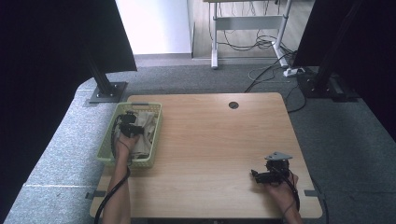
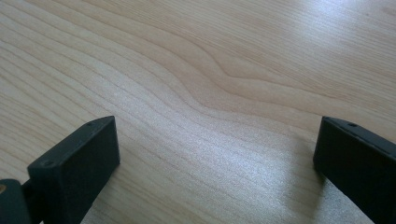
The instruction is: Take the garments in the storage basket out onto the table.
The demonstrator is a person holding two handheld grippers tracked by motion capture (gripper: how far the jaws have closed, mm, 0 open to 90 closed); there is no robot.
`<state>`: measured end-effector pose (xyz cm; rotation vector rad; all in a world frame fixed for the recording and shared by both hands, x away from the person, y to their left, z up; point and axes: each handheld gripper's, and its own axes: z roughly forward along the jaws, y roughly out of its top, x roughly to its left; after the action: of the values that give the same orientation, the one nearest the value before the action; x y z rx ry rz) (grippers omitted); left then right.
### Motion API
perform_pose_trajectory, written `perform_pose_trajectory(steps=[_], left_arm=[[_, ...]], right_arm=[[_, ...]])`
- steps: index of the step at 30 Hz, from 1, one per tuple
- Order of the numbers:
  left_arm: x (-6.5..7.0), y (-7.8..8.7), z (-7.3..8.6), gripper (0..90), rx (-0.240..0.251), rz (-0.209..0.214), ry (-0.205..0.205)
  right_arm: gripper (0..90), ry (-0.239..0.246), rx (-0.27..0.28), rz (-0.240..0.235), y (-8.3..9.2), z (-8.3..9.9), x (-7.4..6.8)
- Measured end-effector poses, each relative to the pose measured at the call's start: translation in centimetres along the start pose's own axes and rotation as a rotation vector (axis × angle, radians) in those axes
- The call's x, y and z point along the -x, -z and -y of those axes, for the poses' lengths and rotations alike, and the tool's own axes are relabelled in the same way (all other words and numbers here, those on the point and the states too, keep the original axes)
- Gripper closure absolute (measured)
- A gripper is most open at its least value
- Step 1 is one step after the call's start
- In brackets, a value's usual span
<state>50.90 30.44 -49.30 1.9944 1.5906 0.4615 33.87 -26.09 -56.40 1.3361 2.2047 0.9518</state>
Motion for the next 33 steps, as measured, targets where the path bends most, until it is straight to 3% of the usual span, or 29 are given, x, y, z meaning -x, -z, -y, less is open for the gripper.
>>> perform_pose_trajectory(steps=[1, 3, 4, 6, 7, 12, 13, 16, 18, 24, 28, 32, 33], left_arm=[[0.1, 1.0, -0.2, 79.3, 0.025, -0.004, 0.006], [0.1, 1.0, -0.2, 79.3, 0.025, -0.004, 0.006], [0.2, 2.5, -0.5, 79.3, 0.059, -0.012, 0.005], [0.2, 2.5, -0.5, 79.3, 0.059, -0.012, 0.005], [0.4, 4.2, -0.6, 79.2, 0.113, 0.018, 0.022], [0.7, 4.9, -0.5, 79.1, 0.134, 0.022, 0.014], [1.3, 6.2, -0.4, 78.8, 0.175, 0.028, 0.024], [1.3, 6.2, -0.4, 78.8, 0.175, 0.028, 0.024], [1.8, 7.4, -0.4, 78.9, 0.21, 0.03, 0.023], [2.5, 8.4, -0.4, 79.0, 0.235, 0.042, 0.012], [3.9, 9.6, -0.2, 79.0, 0.269, 0.068, 0.005], [4.3, 9.8, -0.2, 79.0, 0.273, 0.067, -0.001], [5.0, 10.2, -0.2, 79.0, 0.282, 0.076, -0.01]], right_arm=[[0.0, 0.0, 0.0, 0.0, 0.0, 0.0, 0.0], [0.0, 0.001, 0.0, -0.001, 0.0, 0.0, 0.0], [0.0, 0.001, 0.0, -0.001, 0.0, 0.0, 0.0], [0.0, 0.001, 0.0, -0.001, 0.0, 0.0, 0.0], [0.0, 0.002, 0.0, -0.001, 0.0, 0.0, 0.0], [0.0, 0.002, 0.0, -0.001, 0.0, 0.0, 0.0], [0.0, 0.002, 0.0, -0.001, 0.0, 0.0, 0.0], [0.0, 0.002, 0.0, -0.001, 0.0, 0.0, 0.0], [0.0, 0.002, 0.0, -0.001, 0.0, 0.0, 0.0], [0.0, 0.002, 0.0, -0.001, 0.0, 0.0, 0.0], [0.0, 0.002, 0.0, -0.002, 0.0, 0.0, 0.0], [0.0, 0.002, -0.001, -0.001, 0.0, 0.0, 0.0], [0.0, 0.002, -0.001, -0.001, 0.0, 0.0, 0.0]])
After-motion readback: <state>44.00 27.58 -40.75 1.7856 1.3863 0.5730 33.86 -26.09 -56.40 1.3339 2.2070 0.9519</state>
